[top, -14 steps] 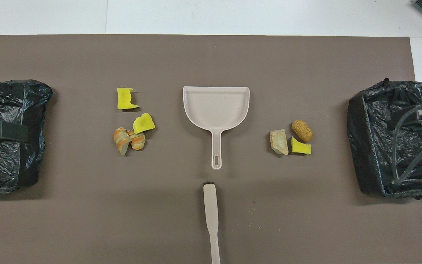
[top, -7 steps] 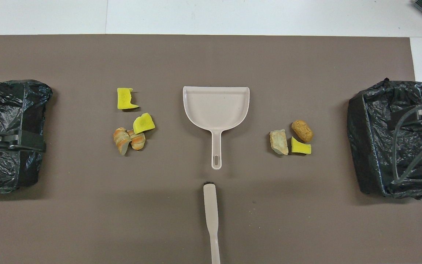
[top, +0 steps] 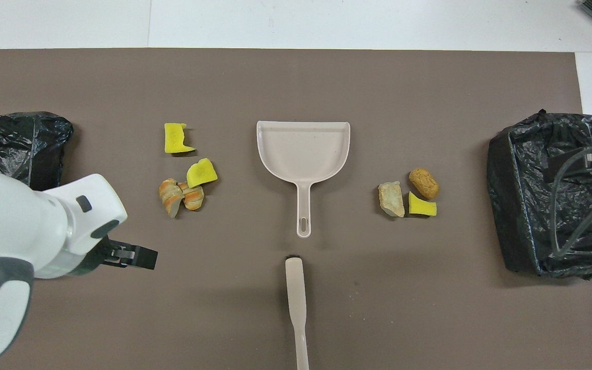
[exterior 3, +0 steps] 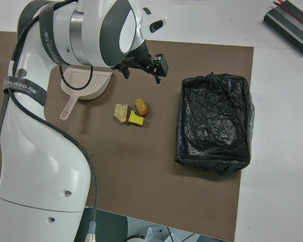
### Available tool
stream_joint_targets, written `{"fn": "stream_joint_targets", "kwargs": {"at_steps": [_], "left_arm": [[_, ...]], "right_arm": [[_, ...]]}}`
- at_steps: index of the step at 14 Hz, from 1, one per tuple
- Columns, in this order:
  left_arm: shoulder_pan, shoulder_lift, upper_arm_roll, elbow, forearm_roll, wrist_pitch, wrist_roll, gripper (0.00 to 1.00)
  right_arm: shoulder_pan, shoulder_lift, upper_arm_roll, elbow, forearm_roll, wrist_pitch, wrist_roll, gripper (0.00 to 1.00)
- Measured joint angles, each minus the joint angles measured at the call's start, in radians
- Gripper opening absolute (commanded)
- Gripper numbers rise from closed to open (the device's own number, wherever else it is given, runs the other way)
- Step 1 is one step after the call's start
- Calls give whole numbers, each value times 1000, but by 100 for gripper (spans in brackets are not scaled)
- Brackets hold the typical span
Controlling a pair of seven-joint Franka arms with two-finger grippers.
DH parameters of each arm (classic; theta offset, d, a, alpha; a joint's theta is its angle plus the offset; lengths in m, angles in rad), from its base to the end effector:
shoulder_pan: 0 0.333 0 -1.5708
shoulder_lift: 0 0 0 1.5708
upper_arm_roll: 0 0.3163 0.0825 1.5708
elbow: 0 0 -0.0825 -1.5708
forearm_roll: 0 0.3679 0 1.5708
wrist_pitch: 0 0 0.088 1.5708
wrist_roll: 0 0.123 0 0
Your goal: Sweep and dump trash in bin
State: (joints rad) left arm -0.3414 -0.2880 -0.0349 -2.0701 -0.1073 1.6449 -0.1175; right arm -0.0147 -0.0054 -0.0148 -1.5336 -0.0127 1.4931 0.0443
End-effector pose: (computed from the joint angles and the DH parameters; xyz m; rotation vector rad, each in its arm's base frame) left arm 0.4012 -0.1733 0.5298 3.0498 -0.3699 -0.2410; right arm 0.5282 -0.0173 0.6218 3.1261 -0.1166 -0.0548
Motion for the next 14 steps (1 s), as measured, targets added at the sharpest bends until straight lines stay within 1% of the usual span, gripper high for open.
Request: {"fn": "stream_joint_targets", "kwargs": {"at_steps": [3, 8, 10, 12, 14], "left_arm": [[-106, -26, -1, -67, -59, 77, -95, 100], [-327, -18, -3, -136, -67, 274, -429, 100], [-403, -8, -4, -173, -67, 356, -529, 100], [-461, 13, -5, -197, -67, 393, -593, 100], [-535, 71, -7, -214, -67, 451, -664, 100]], "right_arm": [[0, 0, 0, 0, 0, 0, 0, 100], [0, 0, 0, 0, 0, 0, 0, 100], [0, 0, 0, 0, 0, 0, 0, 100], [0, 0, 0, 0, 0, 0, 0, 100], [0, 0, 0, 0, 0, 0, 0, 100]]}}
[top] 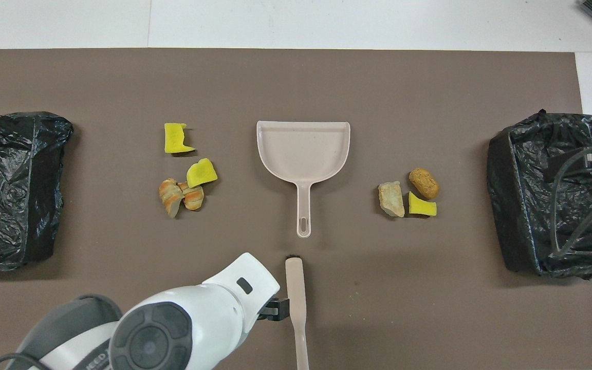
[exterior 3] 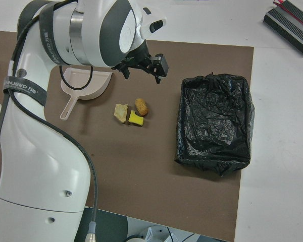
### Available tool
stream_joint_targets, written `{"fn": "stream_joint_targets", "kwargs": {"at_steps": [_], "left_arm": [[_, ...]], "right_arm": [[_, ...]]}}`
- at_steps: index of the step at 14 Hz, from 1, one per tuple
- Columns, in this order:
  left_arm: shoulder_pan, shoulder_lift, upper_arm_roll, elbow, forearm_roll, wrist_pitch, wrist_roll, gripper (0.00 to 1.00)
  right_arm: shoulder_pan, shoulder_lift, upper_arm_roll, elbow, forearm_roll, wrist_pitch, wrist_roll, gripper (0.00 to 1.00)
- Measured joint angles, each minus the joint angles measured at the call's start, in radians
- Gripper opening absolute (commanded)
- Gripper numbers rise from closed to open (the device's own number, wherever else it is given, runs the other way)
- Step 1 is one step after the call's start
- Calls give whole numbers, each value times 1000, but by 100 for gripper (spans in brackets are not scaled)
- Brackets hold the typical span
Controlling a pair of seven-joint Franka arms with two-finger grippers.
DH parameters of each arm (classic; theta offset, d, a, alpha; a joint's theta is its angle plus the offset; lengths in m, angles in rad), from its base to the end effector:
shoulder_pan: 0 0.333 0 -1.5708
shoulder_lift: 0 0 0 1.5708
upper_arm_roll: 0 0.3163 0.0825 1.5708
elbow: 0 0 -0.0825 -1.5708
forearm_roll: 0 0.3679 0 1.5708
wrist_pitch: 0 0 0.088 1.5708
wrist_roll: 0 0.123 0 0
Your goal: Sweep and dump trash in bin
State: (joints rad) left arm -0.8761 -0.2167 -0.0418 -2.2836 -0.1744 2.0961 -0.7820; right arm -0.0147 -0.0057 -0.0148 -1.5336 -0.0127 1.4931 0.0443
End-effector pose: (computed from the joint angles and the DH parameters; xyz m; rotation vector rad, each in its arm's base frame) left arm 0.2750 -0.3781 0.4373 3.0212 -0.0750 -0.1334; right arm 0.5281 -0.0173 0.6220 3.1261 -0.1166 -0.0543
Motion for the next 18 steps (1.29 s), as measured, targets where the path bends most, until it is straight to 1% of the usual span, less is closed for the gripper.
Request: {"fn": "stream_joint_targets", "kwargs": {"at_steps": [2, 4, 7, 10, 12, 14, 15, 16, 17, 18], "left_arm": [[-68, 71, -2, -6, 0, 46, -60, 100], [-126, 114, -3, -15, 0, 70, -125, 100], [-194, 124, -4, -50, 0, 118, -182, 100], [-200, 124, -3, -86, 0, 176, -186, 100], [-200, 132, -1, -111, 0, 216, -186, 100], [-200, 154, -1, -117, 4, 239, -185, 100], [-200, 162, -1, -116, 11, 243, -185, 97], [-200, 165, -1, -115, 18, 244, -185, 74], [-200, 166, -1, -115, 22, 241, -185, 68], [-200, 166, -1, -115, 25, 236, -184, 58]], "right_arm": [[0, 0, 0, 0, 0, 0, 0, 100], [0, 0, 0, 0, 0, 0, 0, 100], [0, 0, 0, 0, 0, 2, 0, 100], [3, -6, 0, -15, 0, 18, 0, 100], [13, -24, 2, -66, 1, 99, 0, 100], [41, -33, 5, -115, 17, 149, 0, 100], [64, -31, 7, -131, 28, 160, 0, 100], [84, -29, 9, -139, 32, 164, 0, 100], [100, -24, 10, -144, 33, 165, 0, 100], [115, -19, 11, -147, 33, 165, 0, 100]]}}
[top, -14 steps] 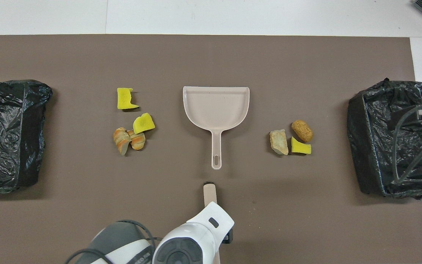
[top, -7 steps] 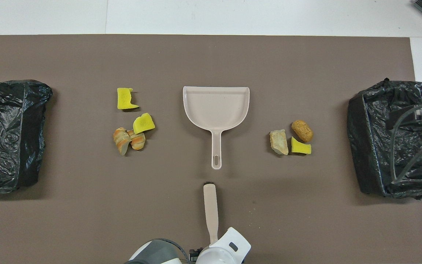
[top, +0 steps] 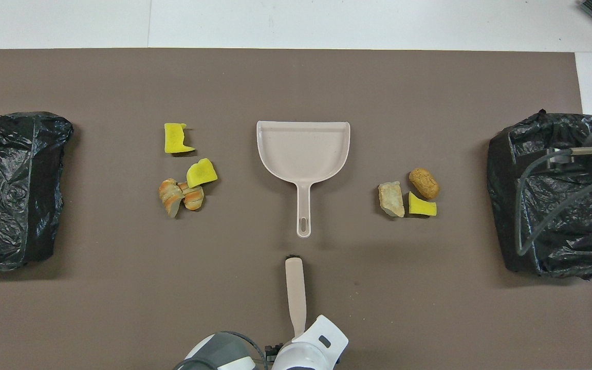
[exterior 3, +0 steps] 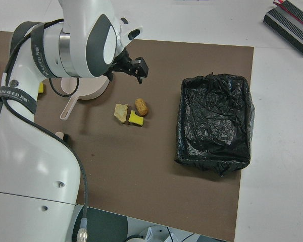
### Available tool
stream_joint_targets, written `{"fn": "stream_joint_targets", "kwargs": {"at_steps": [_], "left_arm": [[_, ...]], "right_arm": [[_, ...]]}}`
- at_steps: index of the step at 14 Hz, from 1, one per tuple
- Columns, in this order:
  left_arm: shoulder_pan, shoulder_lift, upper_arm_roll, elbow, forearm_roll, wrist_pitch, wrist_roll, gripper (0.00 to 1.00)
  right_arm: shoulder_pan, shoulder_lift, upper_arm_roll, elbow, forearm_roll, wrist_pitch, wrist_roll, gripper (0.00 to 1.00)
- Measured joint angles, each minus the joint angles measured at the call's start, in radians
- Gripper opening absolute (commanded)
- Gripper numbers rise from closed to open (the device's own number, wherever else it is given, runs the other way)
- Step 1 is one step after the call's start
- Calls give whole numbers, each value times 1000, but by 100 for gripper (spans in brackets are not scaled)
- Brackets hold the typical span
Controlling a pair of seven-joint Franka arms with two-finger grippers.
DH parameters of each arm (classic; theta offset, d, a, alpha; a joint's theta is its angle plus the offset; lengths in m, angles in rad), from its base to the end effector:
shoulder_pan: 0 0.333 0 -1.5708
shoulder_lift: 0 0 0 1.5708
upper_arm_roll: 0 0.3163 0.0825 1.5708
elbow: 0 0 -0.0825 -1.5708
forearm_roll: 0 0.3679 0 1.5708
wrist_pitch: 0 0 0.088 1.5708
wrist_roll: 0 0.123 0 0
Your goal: Sweep and dump trash in bin
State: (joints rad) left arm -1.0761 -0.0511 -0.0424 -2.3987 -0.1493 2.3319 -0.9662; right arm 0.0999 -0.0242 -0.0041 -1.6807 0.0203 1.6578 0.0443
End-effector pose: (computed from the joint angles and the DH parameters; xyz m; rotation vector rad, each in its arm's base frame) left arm 0.2028 -0.4270 0.3299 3.0974 -0.0748 -0.1529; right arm 0.5339 0.0536 0.5790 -3.1203 -0.0776 0.0002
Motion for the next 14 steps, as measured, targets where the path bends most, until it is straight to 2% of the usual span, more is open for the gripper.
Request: {"fn": "stream_joint_targets", "kwargs": {"at_steps": [1, 2, 4, 9, 11, 14], "left_arm": [[0, 0, 0, 1, 1, -14, 2, 31], [0, -1, 0, 4, 2, -38, 7, 0], [0, -5, 4, 18, 3, -93, 29, 0], [5, -16, 18, 39, 4, -140, 85, 0], [44, -33, 21, 46, 4, -191, 137, 0], [162, -83, 27, 56, 6, -302, 278, 0]], "right_arm": [[14, 7, 1, -2, 0, 0, 0, 100], [28, 17, 1, -4, 1, 0, 0, 100], [57, 38, 1, -4, 2, 1, 0, 100], [144, 98, 2, -4, 5, 44, 72, 100], [183, 127, 2, -4, 27, 88, 103, 100], [234, 180, 3, -4, 59, 159, 133, 100]]}}
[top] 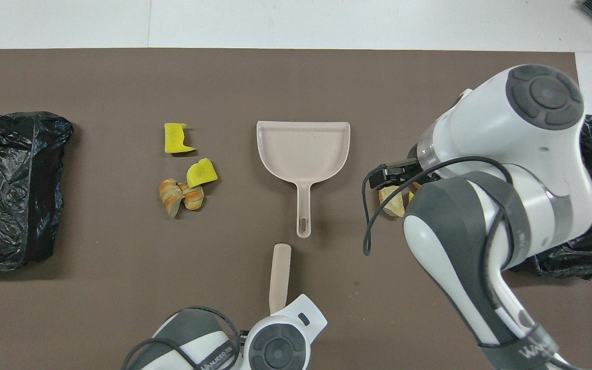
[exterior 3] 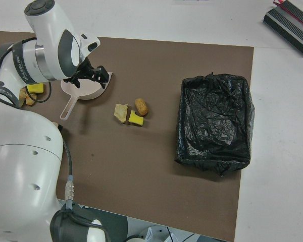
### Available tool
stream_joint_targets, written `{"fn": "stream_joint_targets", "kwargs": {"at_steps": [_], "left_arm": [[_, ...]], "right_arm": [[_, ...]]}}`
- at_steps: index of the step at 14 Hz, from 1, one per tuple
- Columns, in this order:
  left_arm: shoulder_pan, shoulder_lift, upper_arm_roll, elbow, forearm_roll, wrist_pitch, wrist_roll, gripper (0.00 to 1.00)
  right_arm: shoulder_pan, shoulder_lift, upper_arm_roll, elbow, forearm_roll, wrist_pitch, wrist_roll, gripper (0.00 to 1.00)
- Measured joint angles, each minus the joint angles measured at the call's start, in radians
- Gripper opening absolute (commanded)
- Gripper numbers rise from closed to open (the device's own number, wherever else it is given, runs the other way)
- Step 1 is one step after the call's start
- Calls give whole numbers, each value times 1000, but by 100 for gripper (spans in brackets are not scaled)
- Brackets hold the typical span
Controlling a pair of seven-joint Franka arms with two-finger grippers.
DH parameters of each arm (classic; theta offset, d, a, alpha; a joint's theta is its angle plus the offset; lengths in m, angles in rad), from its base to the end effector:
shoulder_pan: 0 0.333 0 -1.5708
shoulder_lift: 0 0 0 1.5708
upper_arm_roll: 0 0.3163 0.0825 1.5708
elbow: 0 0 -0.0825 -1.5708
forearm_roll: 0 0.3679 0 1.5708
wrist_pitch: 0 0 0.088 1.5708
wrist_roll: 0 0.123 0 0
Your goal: Sweep and dump trash in bin
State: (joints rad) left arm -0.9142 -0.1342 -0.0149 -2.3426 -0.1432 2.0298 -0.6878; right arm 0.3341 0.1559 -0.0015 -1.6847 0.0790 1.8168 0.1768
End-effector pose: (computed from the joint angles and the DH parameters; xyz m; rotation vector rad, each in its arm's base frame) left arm 0.2608 -0.3661 0.3687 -3.0683 0.2552 0.3247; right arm 0.5573 0.2007 0.4893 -3.0661 -0.2083 0.0649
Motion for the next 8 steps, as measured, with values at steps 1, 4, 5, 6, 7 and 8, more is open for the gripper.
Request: {"fn": "stream_joint_targets", "kwargs": {"at_steps": [1, 4, 5, 6, 7, 8], "left_arm": [[44, -21, 1, 1, 0, -34, 52, 0], [193, -103, 5, 7, 1, -130, 221, 0], [241, -133, 6, 10, 1, -165, 269, 0], [288, -159, 7, 15, 2, -194, 313, 0], [336, -175, 7, 20, 3, -207, 352, 0], [388, -180, 7, 24, 7, -210, 400, 0]], "right_arm": [[17, 17, 0, 0, 1, 22, 17, 100], [73, 68, 1, 0, 1, 104, 82, 100], [97, 85, 1, 0, 1, 137, 120, 100], [119, 104, 1, 0, 1, 173, 165, 100], [139, 124, 1, 0, 1, 202, 204, 100], [163, 149, 1, 0, 1, 228, 241, 100]]}}
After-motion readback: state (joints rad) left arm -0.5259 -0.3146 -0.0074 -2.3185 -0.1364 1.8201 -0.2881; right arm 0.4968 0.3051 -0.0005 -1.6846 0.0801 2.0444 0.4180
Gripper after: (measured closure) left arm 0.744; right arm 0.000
